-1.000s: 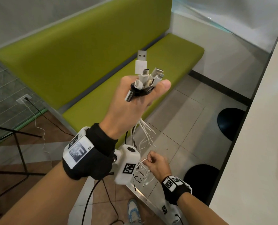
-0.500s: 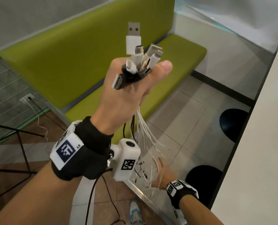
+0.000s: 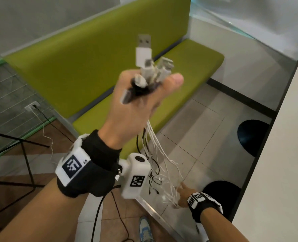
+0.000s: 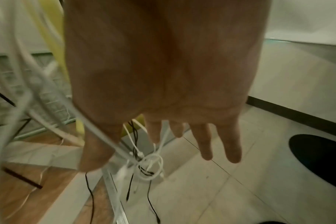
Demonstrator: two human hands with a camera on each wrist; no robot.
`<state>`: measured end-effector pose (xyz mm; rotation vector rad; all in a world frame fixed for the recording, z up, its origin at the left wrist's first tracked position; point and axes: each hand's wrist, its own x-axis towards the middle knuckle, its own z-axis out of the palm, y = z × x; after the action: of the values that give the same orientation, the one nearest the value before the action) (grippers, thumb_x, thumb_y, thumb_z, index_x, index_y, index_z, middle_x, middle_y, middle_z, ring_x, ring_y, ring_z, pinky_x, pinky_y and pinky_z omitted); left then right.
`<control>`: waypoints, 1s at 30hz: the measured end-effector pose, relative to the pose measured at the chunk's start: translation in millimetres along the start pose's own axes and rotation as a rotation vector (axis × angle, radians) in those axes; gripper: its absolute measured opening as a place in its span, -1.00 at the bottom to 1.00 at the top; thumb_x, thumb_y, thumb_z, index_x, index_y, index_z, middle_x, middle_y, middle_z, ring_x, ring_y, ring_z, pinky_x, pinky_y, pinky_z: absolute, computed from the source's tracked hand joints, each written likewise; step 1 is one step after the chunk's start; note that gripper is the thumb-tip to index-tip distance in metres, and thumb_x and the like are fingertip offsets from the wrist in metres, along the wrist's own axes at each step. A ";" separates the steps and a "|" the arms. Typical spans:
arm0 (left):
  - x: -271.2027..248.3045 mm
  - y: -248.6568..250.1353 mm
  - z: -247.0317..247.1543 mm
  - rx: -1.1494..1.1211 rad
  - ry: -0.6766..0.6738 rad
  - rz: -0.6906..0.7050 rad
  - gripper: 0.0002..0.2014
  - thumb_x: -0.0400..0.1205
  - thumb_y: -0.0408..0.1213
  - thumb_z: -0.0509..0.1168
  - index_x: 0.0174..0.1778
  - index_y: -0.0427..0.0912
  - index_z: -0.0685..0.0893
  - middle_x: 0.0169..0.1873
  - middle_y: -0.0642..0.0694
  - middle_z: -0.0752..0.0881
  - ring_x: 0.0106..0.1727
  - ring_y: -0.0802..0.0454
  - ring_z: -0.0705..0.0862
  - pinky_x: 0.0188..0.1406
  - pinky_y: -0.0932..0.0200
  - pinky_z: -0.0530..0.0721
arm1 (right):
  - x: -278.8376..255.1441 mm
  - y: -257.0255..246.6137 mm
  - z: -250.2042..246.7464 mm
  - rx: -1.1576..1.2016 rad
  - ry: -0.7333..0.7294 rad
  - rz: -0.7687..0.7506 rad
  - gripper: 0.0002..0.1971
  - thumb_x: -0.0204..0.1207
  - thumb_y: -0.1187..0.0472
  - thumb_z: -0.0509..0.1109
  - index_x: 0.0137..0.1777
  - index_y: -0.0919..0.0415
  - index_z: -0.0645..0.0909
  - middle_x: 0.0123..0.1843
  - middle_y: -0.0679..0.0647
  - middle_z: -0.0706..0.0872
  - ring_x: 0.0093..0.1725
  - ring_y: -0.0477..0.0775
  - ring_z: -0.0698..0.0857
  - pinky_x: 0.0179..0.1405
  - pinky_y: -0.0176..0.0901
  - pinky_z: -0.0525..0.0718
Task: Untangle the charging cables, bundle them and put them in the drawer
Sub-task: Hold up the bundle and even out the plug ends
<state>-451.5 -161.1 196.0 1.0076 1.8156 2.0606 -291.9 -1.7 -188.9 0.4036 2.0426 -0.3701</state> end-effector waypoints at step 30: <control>10.2 35.8 6.3 -0.285 -0.164 0.029 -0.58 0.57 -0.30 0.23 -0.52 -0.12 0.16 -0.68 0.03 0.16 -0.76 0.18 0.13 -0.64 0.44 0.17 | 10.0 -111.7 -36.4 0.434 0.172 -0.340 -0.68 0.45 0.04 0.51 0.11 0.22 0.69 0.05 0.22 0.77 0.02 0.25 0.72 0.14 0.18 0.71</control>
<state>-445.5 -158.0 233.2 1.0888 1.3891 2.1067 -372.8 -85.4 -170.1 0.3545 2.1972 -1.0275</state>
